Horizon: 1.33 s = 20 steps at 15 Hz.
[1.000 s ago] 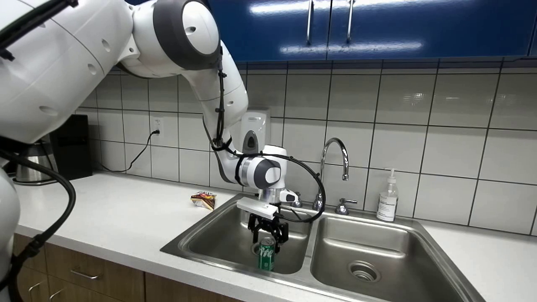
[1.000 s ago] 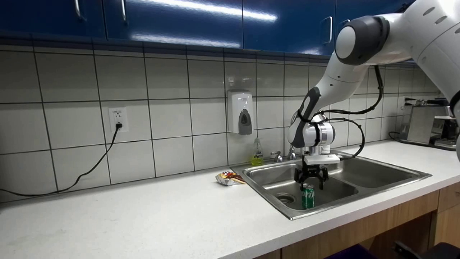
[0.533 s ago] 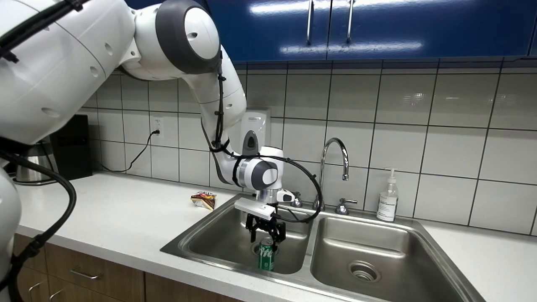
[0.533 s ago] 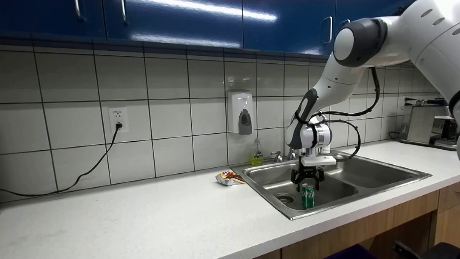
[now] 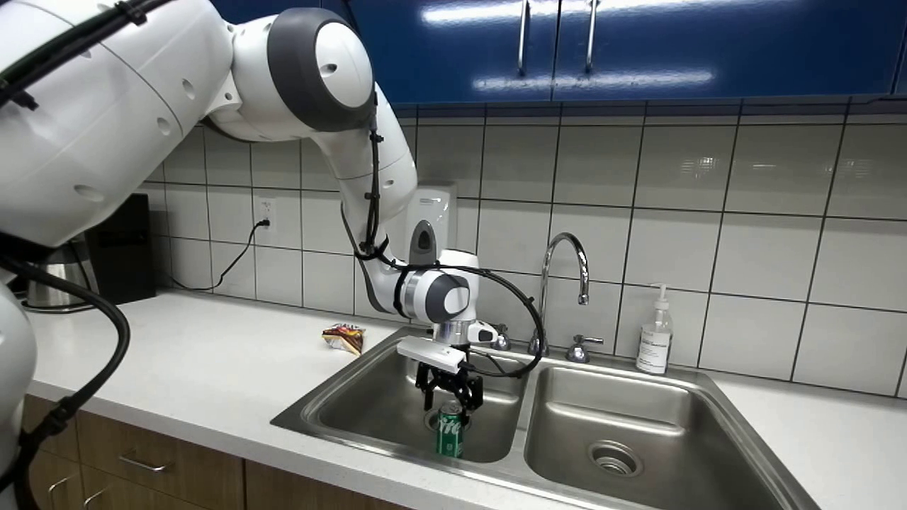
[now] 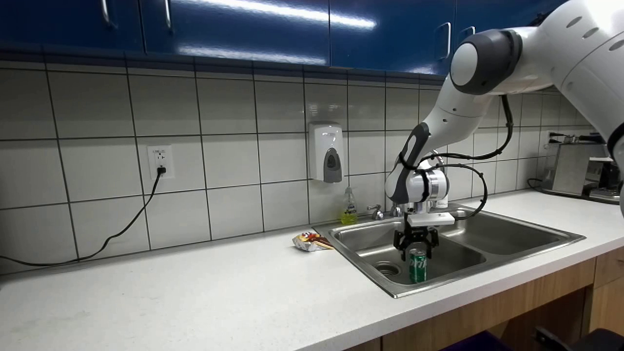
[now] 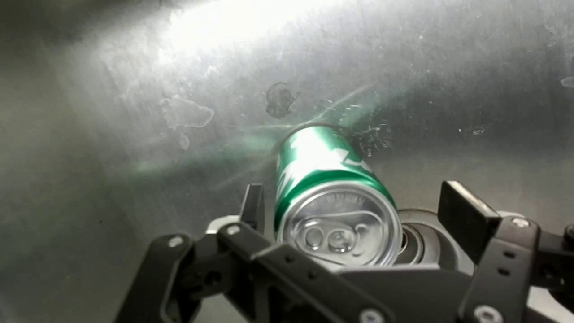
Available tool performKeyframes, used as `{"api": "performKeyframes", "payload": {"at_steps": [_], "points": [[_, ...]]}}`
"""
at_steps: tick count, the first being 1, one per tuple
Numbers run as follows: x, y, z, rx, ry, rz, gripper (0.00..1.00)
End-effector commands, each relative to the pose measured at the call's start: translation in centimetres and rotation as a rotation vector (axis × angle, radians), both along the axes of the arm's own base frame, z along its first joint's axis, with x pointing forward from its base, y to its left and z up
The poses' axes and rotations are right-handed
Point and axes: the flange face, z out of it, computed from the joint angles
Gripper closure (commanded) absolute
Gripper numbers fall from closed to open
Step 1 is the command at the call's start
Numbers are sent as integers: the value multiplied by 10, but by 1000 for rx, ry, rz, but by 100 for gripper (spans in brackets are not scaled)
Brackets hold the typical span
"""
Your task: Remove the green can from the sink and put it on the counter
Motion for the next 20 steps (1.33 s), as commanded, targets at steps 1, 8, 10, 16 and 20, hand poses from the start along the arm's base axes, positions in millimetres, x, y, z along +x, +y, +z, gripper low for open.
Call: {"api": "performKeyframes", "payload": {"at_steps": [1, 8, 10, 16, 20], "points": [[7, -2, 0, -11, -7, 19, 0], [7, -4, -4, -9, 2, 16, 44], [7, -5, -5, -8, 3, 13, 60], [9, -1, -4, -8, 6, 19, 62], [9, 5, 6, -17, 14, 28, 62]]}}
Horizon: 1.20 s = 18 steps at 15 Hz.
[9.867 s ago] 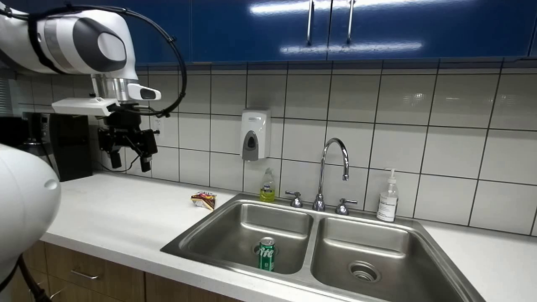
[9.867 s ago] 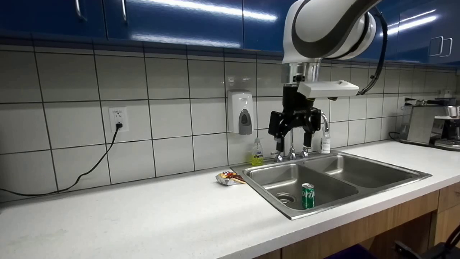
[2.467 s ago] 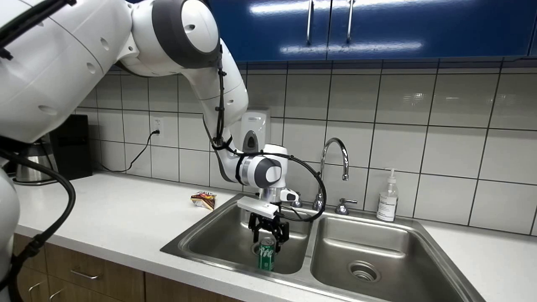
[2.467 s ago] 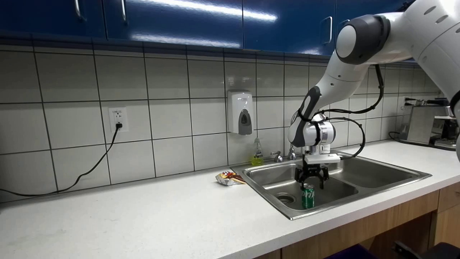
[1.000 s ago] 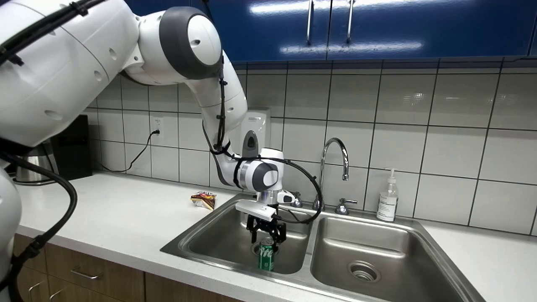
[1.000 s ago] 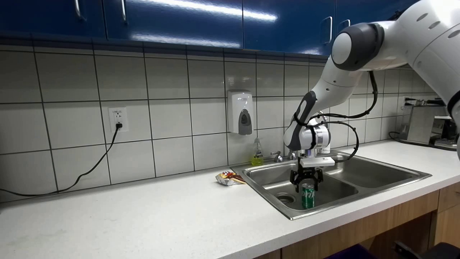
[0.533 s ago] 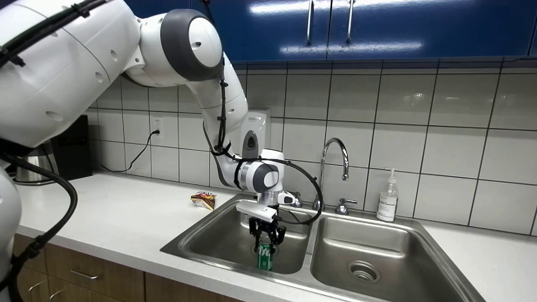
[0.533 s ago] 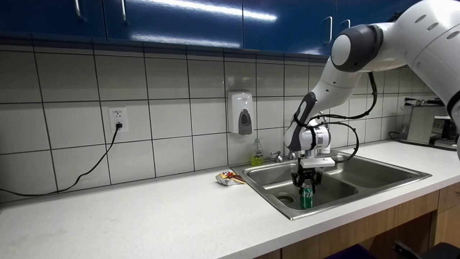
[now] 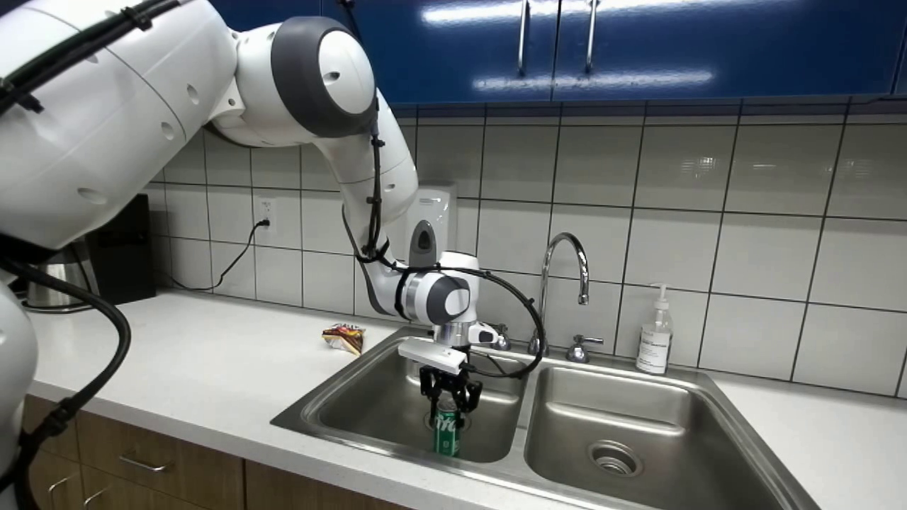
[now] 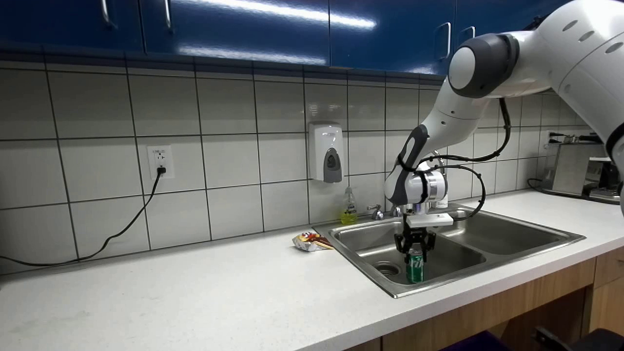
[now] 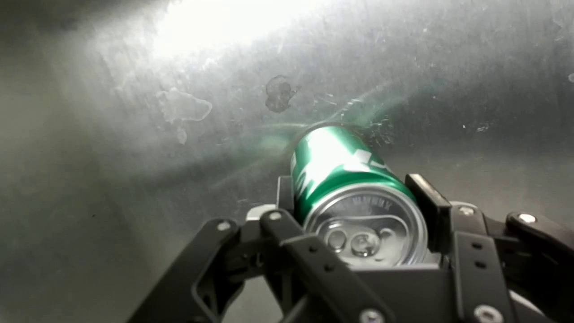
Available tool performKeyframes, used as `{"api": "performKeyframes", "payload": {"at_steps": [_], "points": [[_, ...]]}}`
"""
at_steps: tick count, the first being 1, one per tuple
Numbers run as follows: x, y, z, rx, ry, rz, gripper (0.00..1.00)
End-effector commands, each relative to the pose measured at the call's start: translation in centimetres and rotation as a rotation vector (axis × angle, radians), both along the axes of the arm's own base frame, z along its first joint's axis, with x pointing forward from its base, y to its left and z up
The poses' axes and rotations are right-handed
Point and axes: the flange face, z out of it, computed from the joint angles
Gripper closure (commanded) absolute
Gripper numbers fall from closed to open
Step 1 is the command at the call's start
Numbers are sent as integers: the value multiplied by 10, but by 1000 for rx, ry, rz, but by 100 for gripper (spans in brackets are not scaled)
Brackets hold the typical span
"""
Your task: Remove the green can from the sink and put it on the counter
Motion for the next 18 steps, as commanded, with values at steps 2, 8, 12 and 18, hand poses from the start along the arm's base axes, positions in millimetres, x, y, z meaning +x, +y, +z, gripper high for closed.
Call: {"api": "performKeyframes", "payload": {"at_steps": [2, 8, 12, 18], "points": [[4, 9, 17, -15, 13, 26, 62], [6, 20, 37, -44, 3, 50, 62], [8, 20, 57, -60, -12, 53, 62], [7, 21, 84, -78, -11, 66, 62]]}}
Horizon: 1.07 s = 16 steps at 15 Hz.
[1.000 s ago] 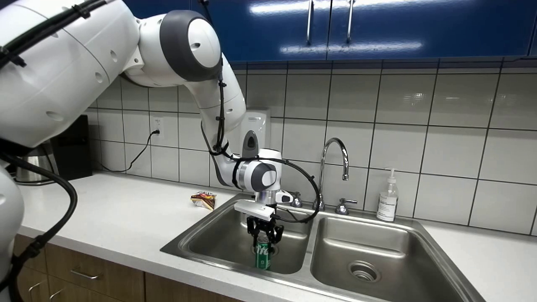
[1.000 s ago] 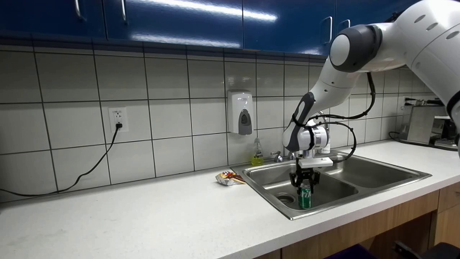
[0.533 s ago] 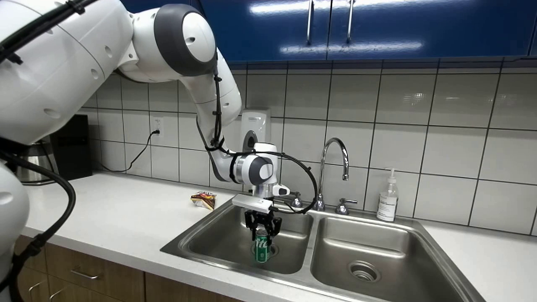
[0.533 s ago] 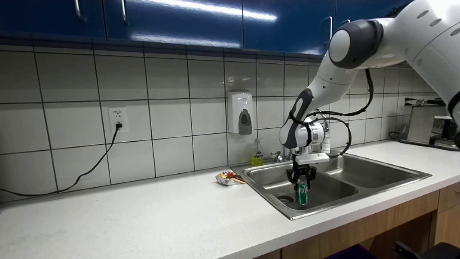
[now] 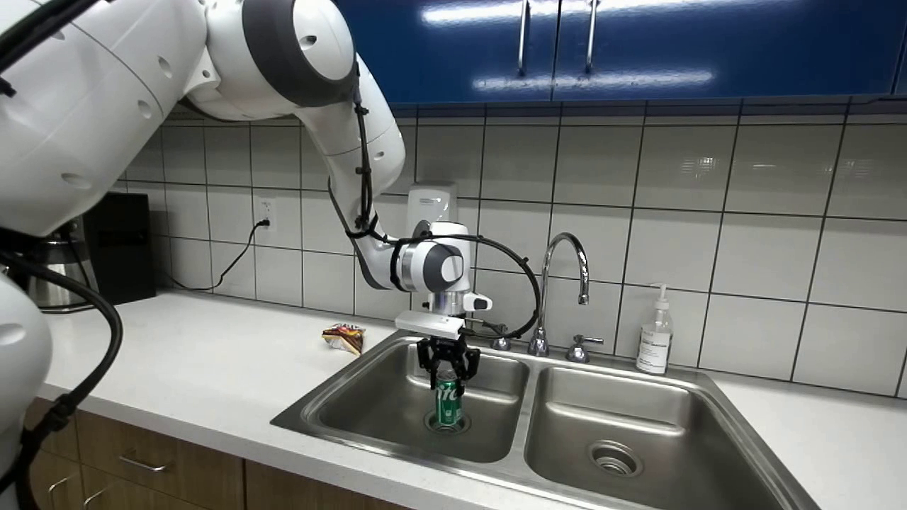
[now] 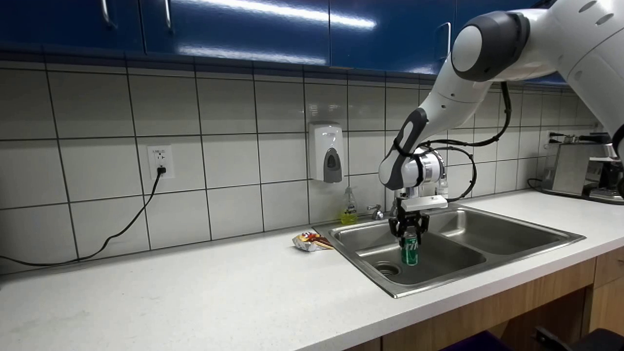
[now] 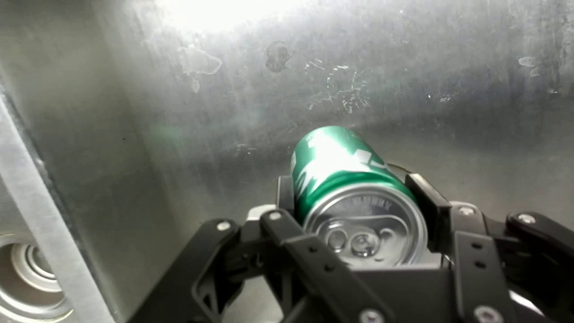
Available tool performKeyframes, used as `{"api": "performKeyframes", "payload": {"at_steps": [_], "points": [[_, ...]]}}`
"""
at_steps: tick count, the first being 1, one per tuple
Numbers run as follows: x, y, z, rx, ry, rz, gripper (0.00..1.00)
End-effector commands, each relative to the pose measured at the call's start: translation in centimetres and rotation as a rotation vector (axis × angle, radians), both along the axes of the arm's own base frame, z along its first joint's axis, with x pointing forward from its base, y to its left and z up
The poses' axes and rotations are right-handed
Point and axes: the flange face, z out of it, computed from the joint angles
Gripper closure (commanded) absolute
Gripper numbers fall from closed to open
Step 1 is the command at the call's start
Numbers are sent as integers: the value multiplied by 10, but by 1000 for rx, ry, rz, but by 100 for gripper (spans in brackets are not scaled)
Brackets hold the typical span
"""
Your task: Remove the green can from the sink and put it on the counter
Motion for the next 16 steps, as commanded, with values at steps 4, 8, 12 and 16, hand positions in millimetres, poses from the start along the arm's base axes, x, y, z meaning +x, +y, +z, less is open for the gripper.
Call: {"api": "performKeyframes", "payload": {"at_steps": [4, 8, 12, 16], "points": [[-9, 11, 45, -40, 7, 9, 62], [-14, 19, 63, -54, -8, 33, 62], [-18, 26, 82, -62, -30, 49, 62], [-24, 34, 98, -66, -45, 66, 62]]}}
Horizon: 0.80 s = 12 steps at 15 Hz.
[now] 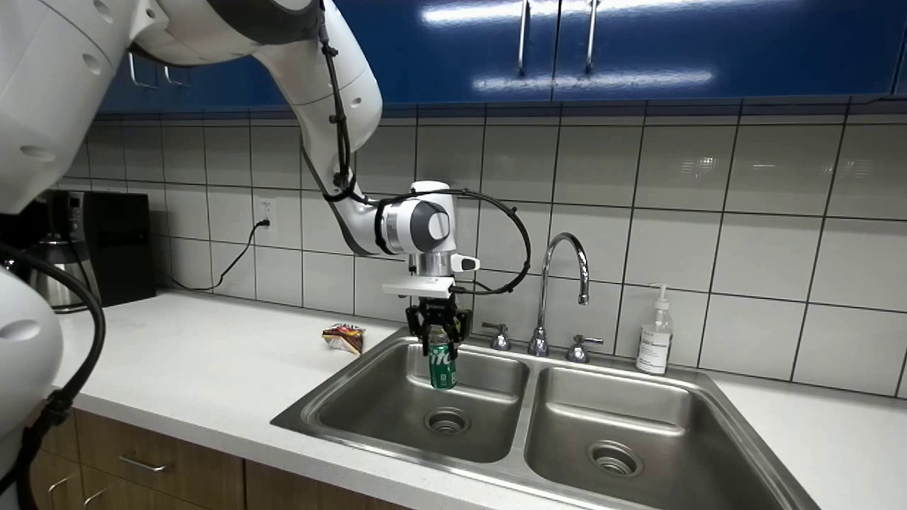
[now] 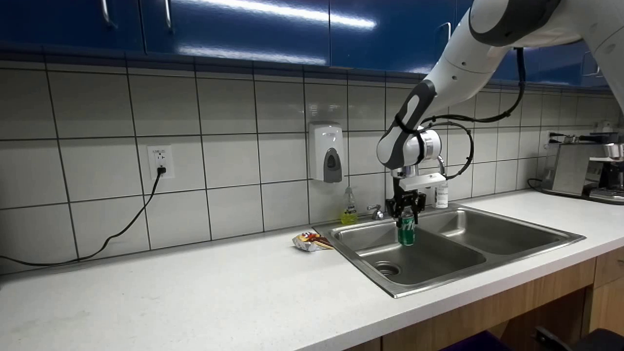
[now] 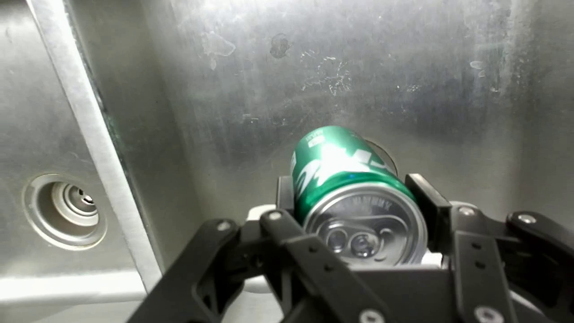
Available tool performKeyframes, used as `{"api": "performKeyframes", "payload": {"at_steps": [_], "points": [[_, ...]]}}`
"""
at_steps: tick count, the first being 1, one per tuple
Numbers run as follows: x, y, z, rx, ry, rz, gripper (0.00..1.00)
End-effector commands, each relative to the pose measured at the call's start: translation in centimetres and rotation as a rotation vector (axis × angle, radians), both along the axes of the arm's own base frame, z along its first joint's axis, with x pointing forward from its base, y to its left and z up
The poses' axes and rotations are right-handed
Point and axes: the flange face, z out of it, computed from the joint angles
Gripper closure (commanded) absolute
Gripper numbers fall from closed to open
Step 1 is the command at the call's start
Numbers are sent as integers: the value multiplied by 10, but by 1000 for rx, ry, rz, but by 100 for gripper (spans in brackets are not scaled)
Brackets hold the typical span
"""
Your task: Remove the green can from the sink and put it on the counter
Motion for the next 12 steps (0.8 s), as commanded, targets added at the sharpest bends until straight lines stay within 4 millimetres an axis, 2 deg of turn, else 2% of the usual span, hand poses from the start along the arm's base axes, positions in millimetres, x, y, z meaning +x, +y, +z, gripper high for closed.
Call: {"api": "performKeyframes", "payload": {"at_steps": [1, 5, 12], "points": [[-14, 10, 25, -17, 0, 1, 62], [-18, 30, 32, -30, 1, 54, 62], [-24, 83, 45, -51, 4, 201, 62]]}}
